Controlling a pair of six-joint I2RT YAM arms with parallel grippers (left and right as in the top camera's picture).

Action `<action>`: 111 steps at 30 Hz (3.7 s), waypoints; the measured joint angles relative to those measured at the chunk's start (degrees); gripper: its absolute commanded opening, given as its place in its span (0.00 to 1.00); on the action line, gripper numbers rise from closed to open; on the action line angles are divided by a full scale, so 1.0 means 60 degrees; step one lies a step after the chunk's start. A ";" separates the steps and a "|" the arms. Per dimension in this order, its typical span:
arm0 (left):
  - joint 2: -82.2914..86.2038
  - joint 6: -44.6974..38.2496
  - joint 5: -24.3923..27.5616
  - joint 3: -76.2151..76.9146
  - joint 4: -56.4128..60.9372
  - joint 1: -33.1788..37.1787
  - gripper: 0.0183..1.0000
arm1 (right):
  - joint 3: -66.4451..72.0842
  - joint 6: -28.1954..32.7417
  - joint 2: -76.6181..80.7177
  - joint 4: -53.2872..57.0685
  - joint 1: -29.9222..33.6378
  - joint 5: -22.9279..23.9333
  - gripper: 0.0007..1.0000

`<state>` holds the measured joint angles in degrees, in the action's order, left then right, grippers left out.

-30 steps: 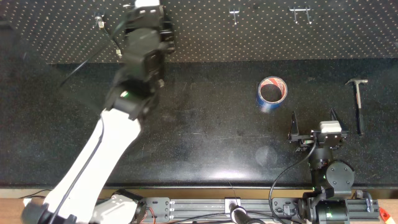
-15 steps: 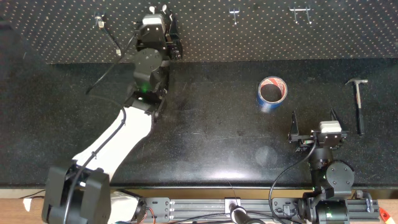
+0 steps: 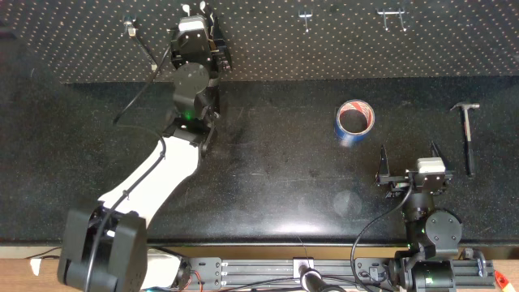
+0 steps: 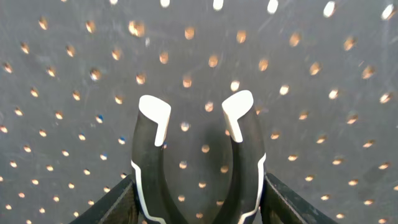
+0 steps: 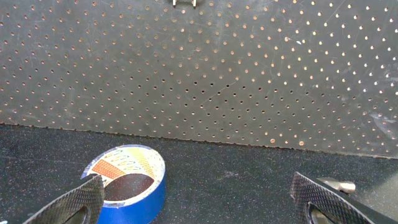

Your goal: Place Tools Onto Pegboard

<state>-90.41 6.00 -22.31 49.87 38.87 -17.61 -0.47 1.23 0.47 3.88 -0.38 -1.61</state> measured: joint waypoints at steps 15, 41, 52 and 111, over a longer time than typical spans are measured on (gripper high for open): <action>-0.0594 -0.0044 -0.0022 0.0000 -0.0044 0.0007 0.86 | 0.0000 0.0000 0.0000 0.0000 0.0000 0.0000 0.97; 1.1923 0.1814 0.3300 -0.6364 -0.4433 0.4779 1.00 | 0.0000 0.0000 -0.0011 0.0000 0.0000 0.0000 0.97; 1.4925 0.1140 0.3202 -0.8240 -0.5683 0.3552 1.00 | 0.0000 0.0000 -0.0011 0.0000 0.0000 0.0000 0.97; 1.4961 -0.0535 0.3949 -0.8244 -0.7180 0.2648 1.00 | -0.9686 -0.2772 1.1581 0.6266 -0.2069 -0.1490 0.97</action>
<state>-0.64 2.79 1.39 0.40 -4.21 -1.72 -58.59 -15.40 69.95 41.47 -12.80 -10.55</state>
